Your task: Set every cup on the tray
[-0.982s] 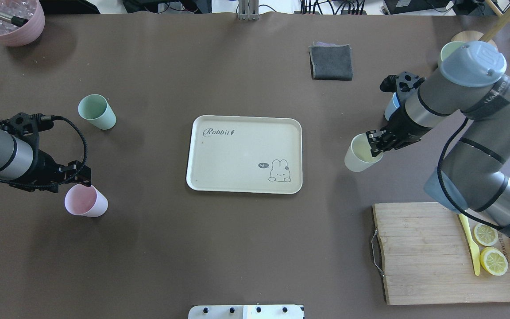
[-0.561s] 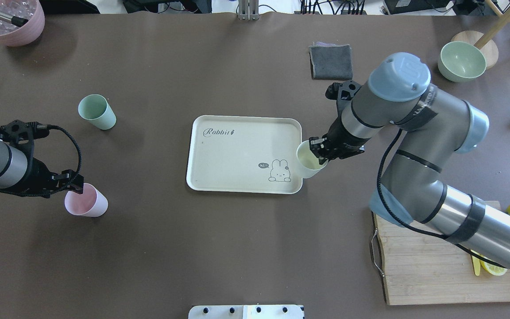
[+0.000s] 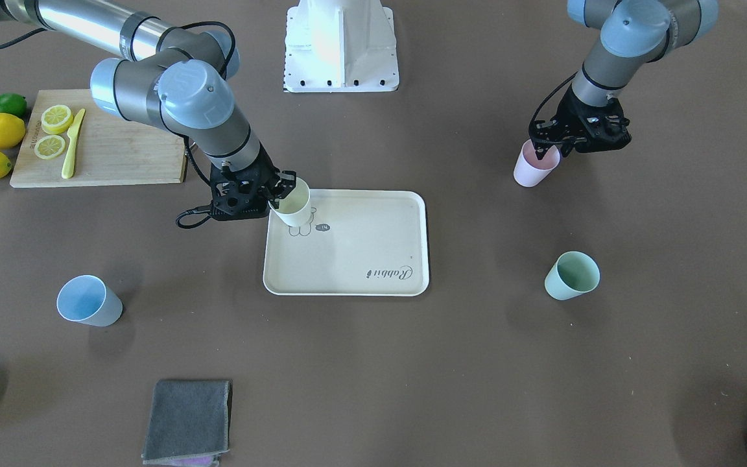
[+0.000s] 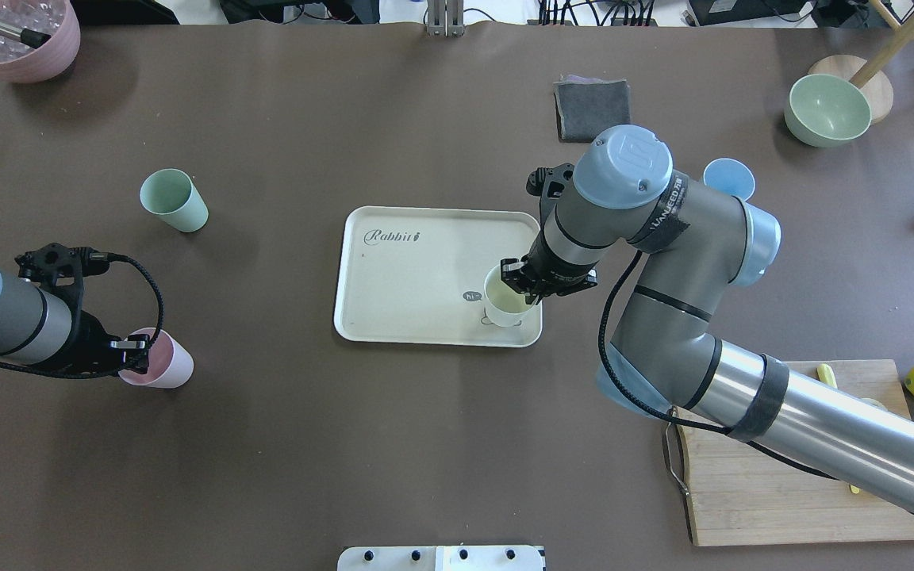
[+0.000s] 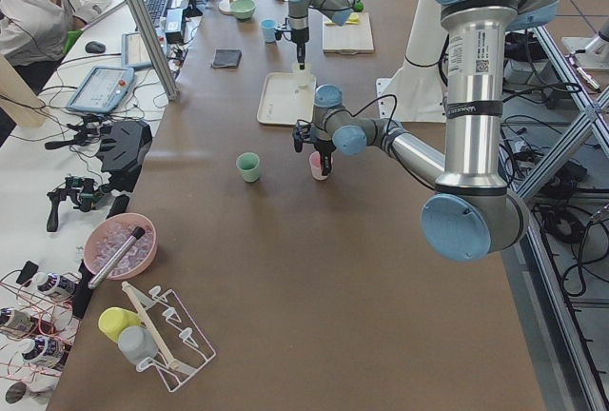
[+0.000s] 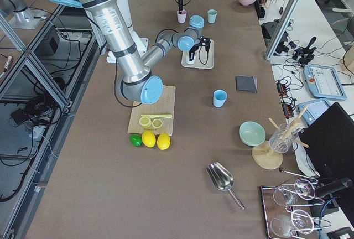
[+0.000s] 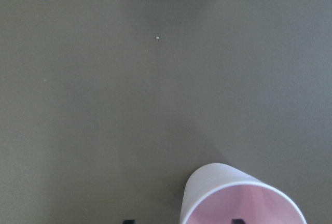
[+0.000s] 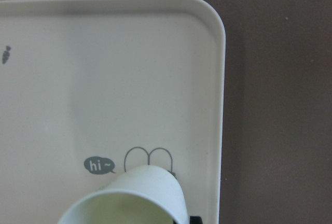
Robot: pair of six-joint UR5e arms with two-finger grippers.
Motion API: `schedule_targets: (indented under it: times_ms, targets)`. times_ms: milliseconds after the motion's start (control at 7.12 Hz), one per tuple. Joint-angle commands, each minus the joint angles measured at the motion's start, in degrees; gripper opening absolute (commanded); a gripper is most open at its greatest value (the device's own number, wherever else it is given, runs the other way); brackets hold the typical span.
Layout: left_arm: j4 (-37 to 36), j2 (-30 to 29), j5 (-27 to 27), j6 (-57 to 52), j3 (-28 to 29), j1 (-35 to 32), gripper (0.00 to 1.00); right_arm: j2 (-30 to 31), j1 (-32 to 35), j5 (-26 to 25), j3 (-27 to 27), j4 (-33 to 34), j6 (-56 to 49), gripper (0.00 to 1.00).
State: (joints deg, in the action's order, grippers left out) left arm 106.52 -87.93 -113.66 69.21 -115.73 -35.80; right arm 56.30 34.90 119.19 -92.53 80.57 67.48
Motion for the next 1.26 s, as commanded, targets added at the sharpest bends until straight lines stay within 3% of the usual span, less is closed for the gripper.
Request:
schedule_targets:
  times_ms: [0,140,281,561,842,1123]
  targets:
    - [-0.6,-2.2,-0.7,1.1,0.0,0.0,0.00,-0.8,-0.2,0.0,0.3,-0.1,0.5,0.99]
    - [-3.1,-4.4,-2.9,1.1,-1.2,-0.5,0.00,-0.8,1.3,0.8,-2.2,0.3,0.6,1.00]
    - [-7.7,-10.5,-4.4,1.2,-1.0,-2.1,0.00,0.2,4.2,3.9,-5.4,0.8,0.5,1.00]
    - [-19.1,-28.8,-4.2,4.0,5.5,-2.0,0.00,7.0,10.9,9.0,-10.2,0.7,-1.4,1.00]
    - [-18.7,-35.9,-3.9,6.0,12.9,-1.7,0.00,8.9,15.3,9.0,-8.0,0.9,-5.8,1.00]
    - [-16.4,-40.2,-3.9,7.3,20.0,-1.6,0.00,8.7,22.3,9.3,-0.1,0.8,-18.6,1.00]
